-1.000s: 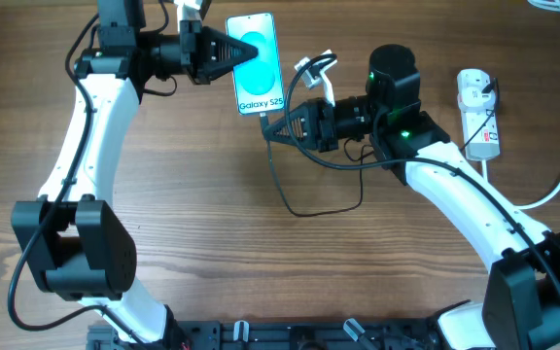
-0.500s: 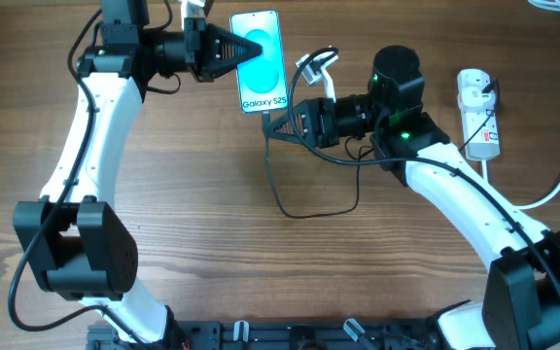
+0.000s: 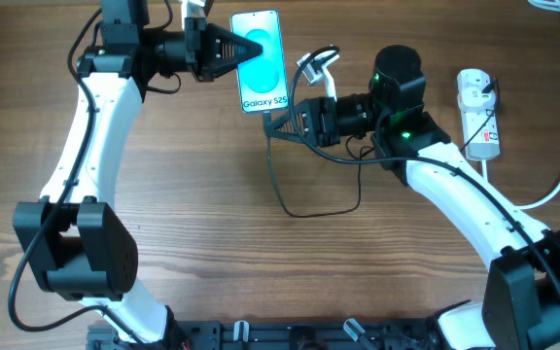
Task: Plug charger to phone and switch on socket
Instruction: 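Push the USB-C plug up into the phone's port with the right gripper, then lower the phone onto the table with the left gripper and release it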
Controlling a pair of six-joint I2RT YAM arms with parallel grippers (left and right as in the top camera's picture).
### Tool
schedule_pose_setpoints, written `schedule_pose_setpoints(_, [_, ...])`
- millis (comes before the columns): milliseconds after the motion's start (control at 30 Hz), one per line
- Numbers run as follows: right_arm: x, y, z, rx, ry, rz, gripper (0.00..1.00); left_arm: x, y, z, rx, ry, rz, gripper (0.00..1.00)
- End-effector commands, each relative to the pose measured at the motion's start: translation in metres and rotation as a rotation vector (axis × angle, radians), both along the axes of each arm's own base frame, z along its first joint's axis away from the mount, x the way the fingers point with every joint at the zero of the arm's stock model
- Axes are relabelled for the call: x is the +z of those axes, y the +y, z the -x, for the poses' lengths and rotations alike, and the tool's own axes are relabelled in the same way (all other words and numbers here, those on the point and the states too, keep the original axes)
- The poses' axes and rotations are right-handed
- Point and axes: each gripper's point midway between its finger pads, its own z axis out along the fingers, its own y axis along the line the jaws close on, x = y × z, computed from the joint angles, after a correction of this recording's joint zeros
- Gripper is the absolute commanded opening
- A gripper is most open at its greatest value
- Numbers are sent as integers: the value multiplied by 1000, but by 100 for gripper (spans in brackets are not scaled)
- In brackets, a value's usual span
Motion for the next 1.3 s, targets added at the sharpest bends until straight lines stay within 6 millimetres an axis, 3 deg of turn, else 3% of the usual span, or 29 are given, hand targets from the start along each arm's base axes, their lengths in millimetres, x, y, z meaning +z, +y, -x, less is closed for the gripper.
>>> schedule_pose_setpoints(0, [14,-10,-40,-185,-83,-8,4,12,-20,24,-89,-56,29,4])
schedule_pose_setpoints(467, [14,-10,-39,-182,-82,-8,4,12,-20,23,-88,-57,29,4])
schedule_pose_setpoints(533, [10,-10,-35,-158,-56,2,11,11,-19,22,-81,-57,25,4])
schedule_pose_setpoints(633, [-8,-11,-29,-141,-12,52,28,11,-15,19,-65,-57,21,4])
schedule_pose_setpoints(767, [-19,-12,-25,-124,3,79,34,7,-12,12,-29,-58,-3,4])
schedule_pose_setpoints(867, [-19,-12,-24,-122,0,77,41,-14,-10,-1,57,-32,-83,4])
schedule_pose_setpoints(1033, [-20,-13,-24,-122,-5,80,53,-109,14,-4,225,96,-436,4])
schedule_pose_setpoints(1100, [-28,-14,-27,-147,4,109,56,-134,22,2,231,108,-515,4])
schedule_pose_setpoints(1167, [-52,-19,-36,-228,33,204,57,-155,30,5,255,135,-587,4])
schedule_pose_setpoints(1200, [-79,-28,-43,-310,67,319,57,-172,37,6,262,129,-653,4])
schedule_pose_setpoints(1267, [-104,-40,-46,-381,97,437,57,-184,39,8,250,127,-674,4])
